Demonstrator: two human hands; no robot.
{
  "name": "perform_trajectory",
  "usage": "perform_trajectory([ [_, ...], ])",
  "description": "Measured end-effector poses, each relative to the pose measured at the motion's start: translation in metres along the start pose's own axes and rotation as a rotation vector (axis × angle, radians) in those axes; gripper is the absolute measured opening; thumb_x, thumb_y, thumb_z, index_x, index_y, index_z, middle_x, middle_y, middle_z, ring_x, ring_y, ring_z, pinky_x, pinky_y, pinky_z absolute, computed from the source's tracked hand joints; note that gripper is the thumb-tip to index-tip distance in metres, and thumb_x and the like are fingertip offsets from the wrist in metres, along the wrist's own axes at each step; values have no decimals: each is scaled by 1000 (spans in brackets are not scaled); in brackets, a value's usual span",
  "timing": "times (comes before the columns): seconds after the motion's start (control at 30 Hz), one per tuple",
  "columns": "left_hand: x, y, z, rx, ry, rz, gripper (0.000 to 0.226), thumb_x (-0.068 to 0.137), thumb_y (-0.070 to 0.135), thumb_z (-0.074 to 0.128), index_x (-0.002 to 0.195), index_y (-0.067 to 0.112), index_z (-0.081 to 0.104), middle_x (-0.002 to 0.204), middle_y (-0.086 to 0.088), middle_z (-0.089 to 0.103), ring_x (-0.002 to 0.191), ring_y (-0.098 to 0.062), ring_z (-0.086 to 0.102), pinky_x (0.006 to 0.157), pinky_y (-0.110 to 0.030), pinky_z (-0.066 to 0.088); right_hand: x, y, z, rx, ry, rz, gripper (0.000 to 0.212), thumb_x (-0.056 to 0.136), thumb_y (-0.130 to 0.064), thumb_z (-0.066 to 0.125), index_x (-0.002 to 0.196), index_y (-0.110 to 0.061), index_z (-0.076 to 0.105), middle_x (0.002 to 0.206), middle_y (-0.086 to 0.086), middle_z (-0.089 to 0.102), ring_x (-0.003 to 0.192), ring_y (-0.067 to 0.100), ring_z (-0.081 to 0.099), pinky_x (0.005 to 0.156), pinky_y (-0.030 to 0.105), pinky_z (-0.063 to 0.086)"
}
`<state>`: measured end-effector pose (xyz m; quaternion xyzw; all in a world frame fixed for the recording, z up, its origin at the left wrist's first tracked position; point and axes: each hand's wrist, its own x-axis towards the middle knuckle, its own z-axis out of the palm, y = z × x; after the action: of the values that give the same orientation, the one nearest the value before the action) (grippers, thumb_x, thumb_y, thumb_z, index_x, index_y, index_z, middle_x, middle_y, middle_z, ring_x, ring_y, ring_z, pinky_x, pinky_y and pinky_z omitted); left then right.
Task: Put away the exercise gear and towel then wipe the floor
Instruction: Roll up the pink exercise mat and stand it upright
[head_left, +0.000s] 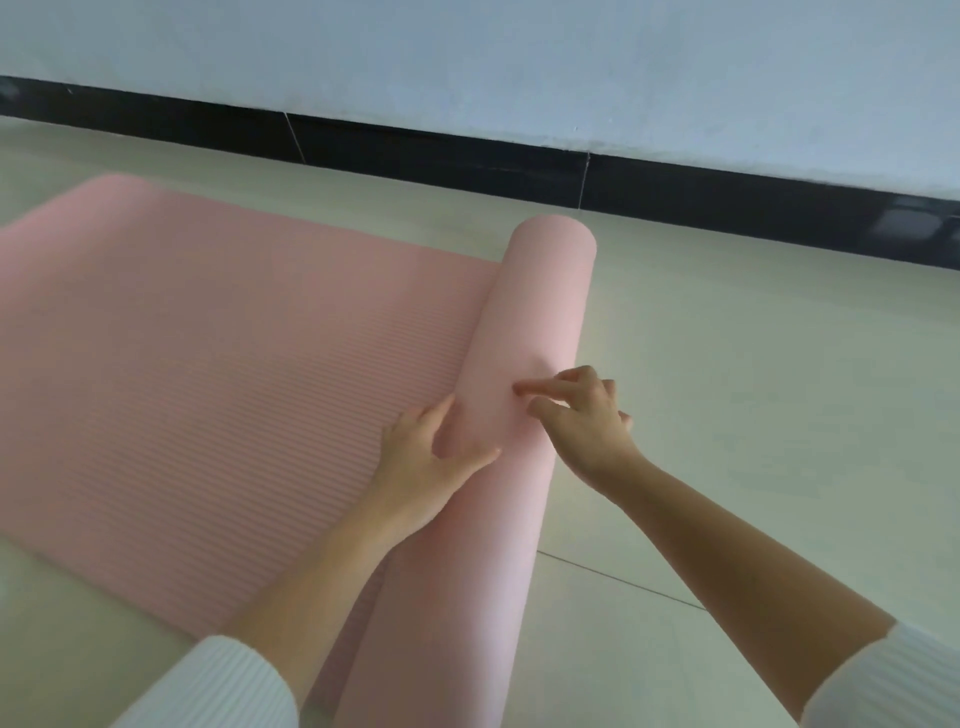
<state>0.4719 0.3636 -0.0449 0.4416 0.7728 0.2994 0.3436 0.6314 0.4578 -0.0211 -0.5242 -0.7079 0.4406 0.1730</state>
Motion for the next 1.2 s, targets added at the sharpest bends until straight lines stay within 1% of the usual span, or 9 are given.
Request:
perform_trajectory([
  [0.1,8,-5,-16,33,-28,-44,91,59,61,71,141,51,31,134,8,37,132,-14,31,107,-38,35,7,-16,10,401,-126,81,31,89,-19,51,108,-34,71,119,-10,51,119,10,41,101,28,31],
  [0.23,18,-12,-47,-103,10,-71,76,67,35,77,131,56,41,131,12,39,121,-7,40,91,-26,35,19,-13,20,591,117,247,33,85,-7,60,117,-13,60,103,1,59,93,18,58,88,35,51],
  [0.33,24,-22,-62,-240,74,-116,48,65,24,72,107,47,64,120,6,60,99,-9,61,82,-28,48,19,-9,39,376,41,425,78,74,-42,77,135,-14,39,125,1,47,106,22,52,93,44,49],
  [0.43,23,-33,-71,-346,2,-217,35,70,22,65,98,43,70,97,2,70,78,-14,64,77,-36,53,16,-11,56,444,-136,550,103,67,-65,72,146,-19,25,131,1,45,112,24,50,86,49,52],
  [0.5,21,-36,-72,-351,-59,-242,35,75,23,63,101,46,68,91,-3,70,77,-17,63,75,-36,53,17,-11,63,565,-237,592,90,69,-64,68,141,-19,37,127,1,53,109,27,57,78,48,55],
  [0.57,19,-33,-71,-349,-67,-228,35,77,22,64,102,46,68,99,-5,71,82,-19,66,80,-39,55,16,-9,63,689,-260,595,57,78,-54,64,124,-22,55,118,4,59,102,29,62,82,50,55],
  [0.67,17,-19,-63,-344,-82,-192,34,79,21,66,102,47,68,105,-3,70,85,-15,69,84,-38,56,13,-1,50,751,-242,581,33,81,-46,62,108,-27,60,114,7,60,101,31,63,86,54,53],
  [0.97,0,37,10,-359,-311,-102,32,78,24,72,100,46,64,101,-10,69,85,-20,69,84,-44,57,-23,62,-38,727,-171,583,40,82,-47,60,114,-23,60,103,9,62,90,29,62,71,42,55],
  [1.2,-25,91,109,-342,-546,-43,40,66,32,76,100,41,57,99,-10,70,87,-26,65,82,-43,58,-83,134,-132,672,-60,616,42,78,-50,63,114,-28,62,111,8,64,96,28,63,80,46,55],
])
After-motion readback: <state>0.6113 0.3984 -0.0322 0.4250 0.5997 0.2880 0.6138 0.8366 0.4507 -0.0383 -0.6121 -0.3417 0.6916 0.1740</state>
